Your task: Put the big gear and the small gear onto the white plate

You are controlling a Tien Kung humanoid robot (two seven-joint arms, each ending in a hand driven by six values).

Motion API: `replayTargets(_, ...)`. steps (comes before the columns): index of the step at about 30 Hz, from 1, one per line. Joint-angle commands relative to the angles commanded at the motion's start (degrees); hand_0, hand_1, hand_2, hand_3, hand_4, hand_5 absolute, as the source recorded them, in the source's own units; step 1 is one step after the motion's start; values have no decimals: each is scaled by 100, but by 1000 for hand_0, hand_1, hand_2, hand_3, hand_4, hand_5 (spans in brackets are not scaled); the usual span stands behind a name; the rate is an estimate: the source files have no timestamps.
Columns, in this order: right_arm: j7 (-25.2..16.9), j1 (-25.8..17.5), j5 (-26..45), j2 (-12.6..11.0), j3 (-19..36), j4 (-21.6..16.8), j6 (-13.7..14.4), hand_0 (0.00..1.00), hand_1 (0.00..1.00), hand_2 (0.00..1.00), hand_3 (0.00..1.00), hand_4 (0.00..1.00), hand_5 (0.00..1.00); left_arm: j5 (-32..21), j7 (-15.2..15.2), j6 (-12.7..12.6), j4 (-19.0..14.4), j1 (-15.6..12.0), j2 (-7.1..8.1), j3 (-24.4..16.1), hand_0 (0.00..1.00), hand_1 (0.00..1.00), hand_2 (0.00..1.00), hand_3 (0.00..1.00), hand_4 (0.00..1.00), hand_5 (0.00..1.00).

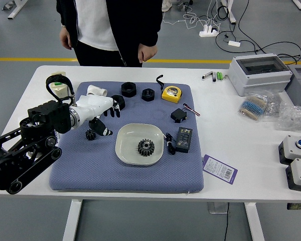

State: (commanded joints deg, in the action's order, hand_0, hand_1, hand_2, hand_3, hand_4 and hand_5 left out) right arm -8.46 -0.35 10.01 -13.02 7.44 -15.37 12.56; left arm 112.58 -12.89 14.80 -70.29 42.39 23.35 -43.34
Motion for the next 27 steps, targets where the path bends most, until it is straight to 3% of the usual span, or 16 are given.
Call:
replayTargets(3, 4, 4, -3, -3, -6, -2, 0, 622, 626, 729, 551, 764, 717, 39, 64, 26, 94, -3, 146, 17, 453, 558, 592, 608, 800, 80)
replayTargets(4, 5, 4, -1, -4, 1, -4, 0, 622, 626, 729, 550, 763, 717, 61, 88, 58, 180, -5, 226, 70, 439, 538, 583, 598, 578, 2)
replayTargets(9, 10, 10, 12, -2, -23, -6, 3, 622, 626, 729, 550, 763, 717, 65, 182, 94, 448, -60, 302, 139, 439, 538, 583, 598, 578, 2)
replayTargets(10, 12, 12, 21, 0, -36, -6, 4, 622, 626, 729, 550, 762, 716, 47, 192, 86, 479, -76, 290, 137, 435, 533, 580, 597, 507, 2)
replayTargets(19, 16, 16, 53, 6, -80, -10, 6, 622, 627, 729, 550, 761, 716, -65, 266, 23, 639, -172, 167, 34, 436, 535, 585, 597, 511, 2)
replayTargets(21, 16, 16, 50, 5, -78, -10, 4, 622, 627, 729, 550, 761, 716, -72, 272, 26, 645, -176, 160, 26, 436, 535, 585, 597, 511, 2)
replayTargets(22, 16, 15, 45, 4, -76, -11, 4, 621, 626, 729, 550, 761, 715, -78, 272, 32, 640, -180, 157, 26, 445, 542, 597, 613, 563, 2)
replayTargets(27, 11, 9, 34, 1, -52, -10, 0, 621, 626, 729, 550, 761, 715, -54, 272, 79, 610, -183, 174, 11, 445, 542, 597, 613, 563, 2)
